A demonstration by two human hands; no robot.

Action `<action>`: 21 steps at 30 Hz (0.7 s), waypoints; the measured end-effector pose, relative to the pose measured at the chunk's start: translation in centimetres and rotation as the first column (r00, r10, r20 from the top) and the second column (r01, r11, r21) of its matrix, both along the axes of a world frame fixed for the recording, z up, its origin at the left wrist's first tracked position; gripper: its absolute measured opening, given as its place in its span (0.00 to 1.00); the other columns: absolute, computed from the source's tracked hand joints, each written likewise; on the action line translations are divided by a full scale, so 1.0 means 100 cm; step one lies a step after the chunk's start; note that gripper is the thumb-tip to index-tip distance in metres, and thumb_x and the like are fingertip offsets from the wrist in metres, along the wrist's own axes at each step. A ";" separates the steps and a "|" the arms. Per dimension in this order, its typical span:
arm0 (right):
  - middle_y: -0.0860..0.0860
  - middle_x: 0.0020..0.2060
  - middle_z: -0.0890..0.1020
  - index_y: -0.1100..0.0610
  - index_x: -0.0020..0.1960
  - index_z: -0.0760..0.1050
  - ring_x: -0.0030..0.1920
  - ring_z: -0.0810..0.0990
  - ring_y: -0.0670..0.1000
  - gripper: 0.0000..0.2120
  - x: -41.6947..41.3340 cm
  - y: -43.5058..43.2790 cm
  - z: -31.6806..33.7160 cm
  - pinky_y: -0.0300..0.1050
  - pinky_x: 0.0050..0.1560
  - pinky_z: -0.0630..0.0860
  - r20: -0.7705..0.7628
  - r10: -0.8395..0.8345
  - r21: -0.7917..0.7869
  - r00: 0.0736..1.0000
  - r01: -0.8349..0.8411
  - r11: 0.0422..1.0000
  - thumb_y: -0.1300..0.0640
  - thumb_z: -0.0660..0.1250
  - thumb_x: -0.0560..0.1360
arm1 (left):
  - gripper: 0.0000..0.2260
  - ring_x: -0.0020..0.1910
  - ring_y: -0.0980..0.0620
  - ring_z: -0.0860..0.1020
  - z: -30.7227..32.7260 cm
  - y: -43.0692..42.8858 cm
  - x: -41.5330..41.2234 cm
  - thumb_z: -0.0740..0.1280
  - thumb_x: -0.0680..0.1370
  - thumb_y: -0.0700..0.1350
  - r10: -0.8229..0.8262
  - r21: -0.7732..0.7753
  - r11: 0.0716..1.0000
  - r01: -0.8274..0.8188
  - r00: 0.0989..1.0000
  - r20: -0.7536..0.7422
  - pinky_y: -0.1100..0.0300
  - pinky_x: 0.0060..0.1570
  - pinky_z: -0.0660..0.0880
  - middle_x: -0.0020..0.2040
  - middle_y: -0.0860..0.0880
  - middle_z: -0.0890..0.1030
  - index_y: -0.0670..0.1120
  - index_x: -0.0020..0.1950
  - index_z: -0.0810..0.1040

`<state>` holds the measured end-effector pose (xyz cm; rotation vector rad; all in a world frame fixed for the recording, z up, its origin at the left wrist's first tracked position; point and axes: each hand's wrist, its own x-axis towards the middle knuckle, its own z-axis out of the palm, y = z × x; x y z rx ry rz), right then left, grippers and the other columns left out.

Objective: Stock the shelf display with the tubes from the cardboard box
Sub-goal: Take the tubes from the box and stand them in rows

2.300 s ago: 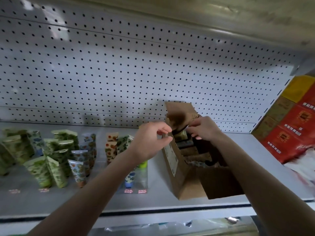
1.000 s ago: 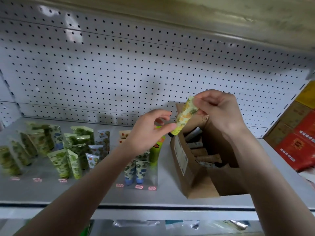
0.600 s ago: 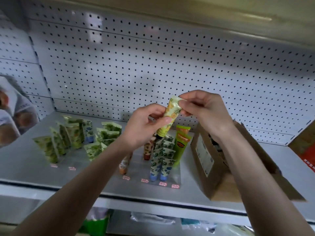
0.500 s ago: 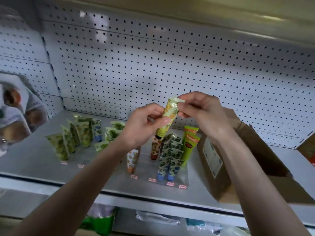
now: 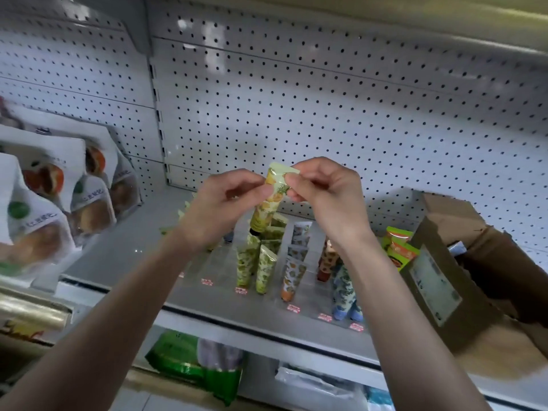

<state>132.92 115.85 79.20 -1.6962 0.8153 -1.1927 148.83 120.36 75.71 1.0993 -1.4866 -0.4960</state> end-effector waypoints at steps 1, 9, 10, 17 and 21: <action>0.53 0.35 0.81 0.57 0.44 0.77 0.32 0.79 0.45 0.05 0.009 0.002 -0.001 0.37 0.40 0.78 0.006 0.013 0.005 1.000 -0.013 1.000 0.66 0.69 0.73 | 0.11 0.36 0.49 0.74 0.002 0.004 0.008 0.68 0.72 0.48 0.009 0.001 1.000 -0.009 1.000 -0.029 0.56 0.40 0.73 0.39 0.39 0.80 0.41 0.47 0.81; 0.50 0.32 0.81 0.57 0.43 0.79 0.31 0.79 0.44 0.06 0.063 0.013 -0.013 0.36 0.39 0.79 0.018 0.055 0.056 0.998 -0.056 0.997 0.67 0.69 0.73 | 0.05 0.35 0.52 0.76 0.002 0.015 0.058 0.69 0.72 0.41 0.030 -0.009 0.999 -0.031 0.997 -0.074 0.63 0.37 0.74 0.38 0.41 0.81 0.41 0.46 0.80; 0.50 0.31 0.81 0.57 0.43 0.79 0.31 0.79 0.44 0.06 0.068 0.013 -0.015 0.36 0.39 0.79 0.020 0.052 0.061 0.998 -0.054 0.997 0.67 0.69 0.73 | 0.05 0.35 0.51 0.75 0.002 0.015 0.063 0.69 0.72 0.42 0.042 -0.014 0.999 -0.043 0.998 -0.054 0.61 0.37 0.74 0.38 0.38 0.80 0.42 0.46 0.80; 0.51 0.35 0.83 0.56 0.44 0.80 0.33 0.81 0.45 0.06 0.091 0.009 -0.029 0.36 0.40 0.79 -0.055 0.012 0.054 0.998 -0.009 0.998 0.65 0.69 0.74 | 0.06 0.36 0.54 0.81 -0.006 0.008 0.089 0.71 0.71 0.37 0.006 0.003 1.000 -0.006 1.000 -0.003 0.61 0.41 0.78 0.38 0.52 0.84 0.43 0.46 0.80; 0.46 0.35 0.83 0.55 0.44 0.81 0.34 0.80 0.41 0.05 0.097 0.007 -0.044 0.34 0.41 0.77 -0.136 -0.029 0.018 0.990 0.032 0.999 0.64 0.69 0.73 | 0.07 0.33 0.53 0.80 -0.014 0.004 0.099 0.73 0.70 0.35 0.063 0.103 0.992 -0.070 0.996 0.068 0.64 0.36 0.76 0.35 0.53 0.83 0.46 0.42 0.80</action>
